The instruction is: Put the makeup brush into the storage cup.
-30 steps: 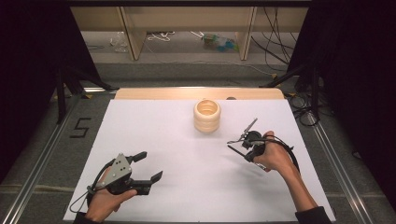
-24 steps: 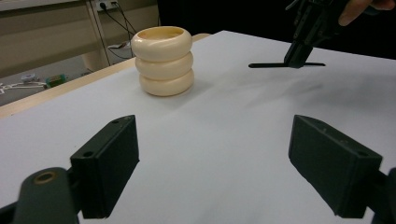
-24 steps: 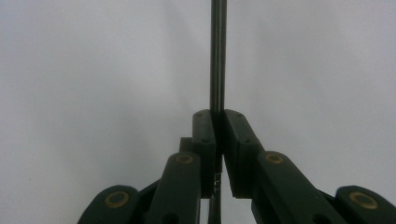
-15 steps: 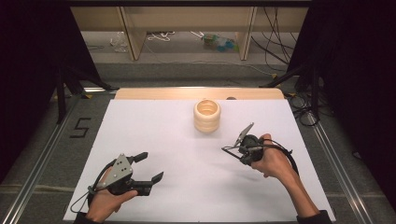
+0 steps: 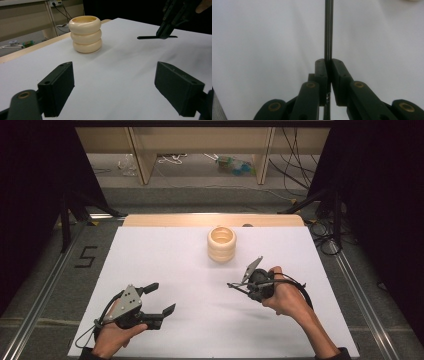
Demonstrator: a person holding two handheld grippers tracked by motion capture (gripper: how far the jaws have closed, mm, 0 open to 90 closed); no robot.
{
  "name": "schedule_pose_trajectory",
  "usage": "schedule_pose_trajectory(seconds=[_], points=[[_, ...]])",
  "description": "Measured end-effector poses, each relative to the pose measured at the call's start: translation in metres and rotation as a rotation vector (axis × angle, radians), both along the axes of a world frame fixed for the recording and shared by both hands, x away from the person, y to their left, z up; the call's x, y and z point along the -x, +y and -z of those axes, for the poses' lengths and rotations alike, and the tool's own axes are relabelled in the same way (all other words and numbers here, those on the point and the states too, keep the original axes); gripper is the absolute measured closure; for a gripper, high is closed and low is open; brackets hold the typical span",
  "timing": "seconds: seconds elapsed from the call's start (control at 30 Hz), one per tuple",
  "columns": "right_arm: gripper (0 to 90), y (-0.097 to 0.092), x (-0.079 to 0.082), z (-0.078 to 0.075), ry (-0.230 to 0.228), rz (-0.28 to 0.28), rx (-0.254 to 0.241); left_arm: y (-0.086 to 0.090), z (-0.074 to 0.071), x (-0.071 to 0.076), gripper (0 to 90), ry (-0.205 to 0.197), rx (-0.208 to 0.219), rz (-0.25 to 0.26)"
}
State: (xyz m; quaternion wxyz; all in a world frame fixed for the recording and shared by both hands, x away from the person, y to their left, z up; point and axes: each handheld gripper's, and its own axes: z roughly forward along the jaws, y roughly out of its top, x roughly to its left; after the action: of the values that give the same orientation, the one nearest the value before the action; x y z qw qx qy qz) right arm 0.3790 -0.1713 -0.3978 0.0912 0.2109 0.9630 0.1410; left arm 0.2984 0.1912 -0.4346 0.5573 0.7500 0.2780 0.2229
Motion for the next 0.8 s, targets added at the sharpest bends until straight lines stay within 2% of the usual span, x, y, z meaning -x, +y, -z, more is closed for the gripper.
schedule_pose_trajectory(seconds=[0.2,0.3,0.53,0.63,0.8], points=[[83.8,0.01,0.006,-0.002,0.002,-0.043,0.003,-0.007,-0.001,0.001,16.0,0.002,-0.001,0.014],[83.8,0.015,0.01,-0.003,0.0,-0.057,0.004,-0.014,0.0,0.001,16.0,0.009,-0.017,0.032],[83.8,0.029,0.02,-0.005,0.012,-0.136,0.012,-0.03,0.0,0.005,16.5,0.022,-0.016,0.073],[83.9,0.035,0.023,-0.005,0.014,-0.149,0.015,-0.036,0.0,0.005,16.8,0.023,-0.018,0.088],[83.9,0.045,0.028,-0.003,0.006,-0.19,0.015,-0.048,0.001,0.004,17.7,0.029,-0.042,0.122]])
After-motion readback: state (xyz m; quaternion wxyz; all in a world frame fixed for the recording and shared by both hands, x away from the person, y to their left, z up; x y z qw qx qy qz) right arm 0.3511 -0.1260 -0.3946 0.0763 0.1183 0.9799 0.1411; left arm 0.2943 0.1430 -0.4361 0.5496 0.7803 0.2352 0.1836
